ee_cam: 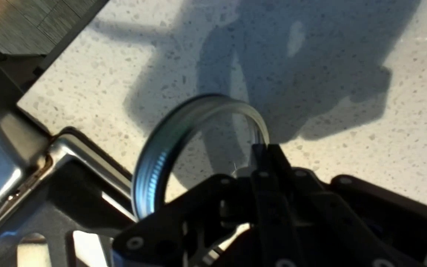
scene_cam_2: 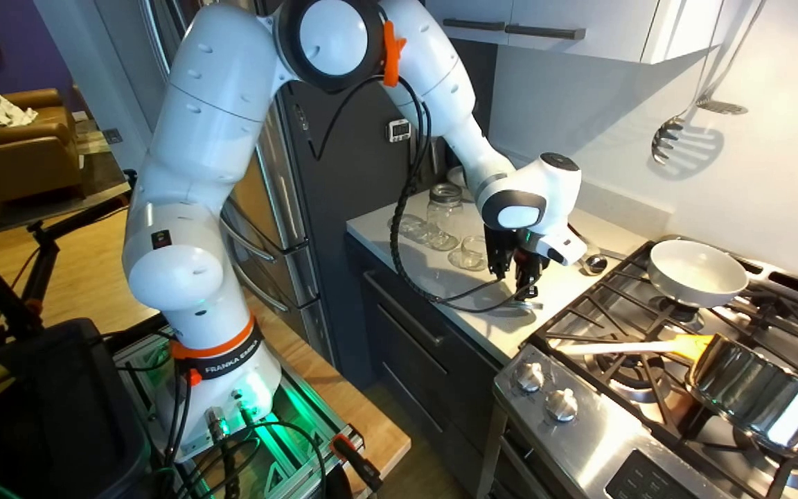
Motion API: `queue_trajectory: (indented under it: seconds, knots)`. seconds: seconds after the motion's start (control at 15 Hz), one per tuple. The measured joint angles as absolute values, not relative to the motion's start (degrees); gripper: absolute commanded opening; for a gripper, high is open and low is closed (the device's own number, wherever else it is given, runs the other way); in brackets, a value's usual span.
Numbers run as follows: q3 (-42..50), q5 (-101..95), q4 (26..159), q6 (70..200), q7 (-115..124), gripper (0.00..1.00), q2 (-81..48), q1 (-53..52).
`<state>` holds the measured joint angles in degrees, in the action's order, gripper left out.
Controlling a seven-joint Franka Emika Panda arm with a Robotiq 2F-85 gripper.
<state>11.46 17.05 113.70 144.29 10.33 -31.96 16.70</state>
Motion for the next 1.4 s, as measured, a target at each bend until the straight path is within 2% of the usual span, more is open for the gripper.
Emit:
queue_trajectory:
  seconds: [0.47, 0.73, 1.4]
  knots:
    - [10.89, 16.92, 112.69, 144.99, 10.21, 0.00, -29.50, 15.61]
    - [7.68, 18.41, 112.77, 146.40, 7.87, 0.00, -26.90, 15.59]
    - [-1.23, 36.61, 114.56, 146.18, -9.20, 0.00, -23.59, 18.57]
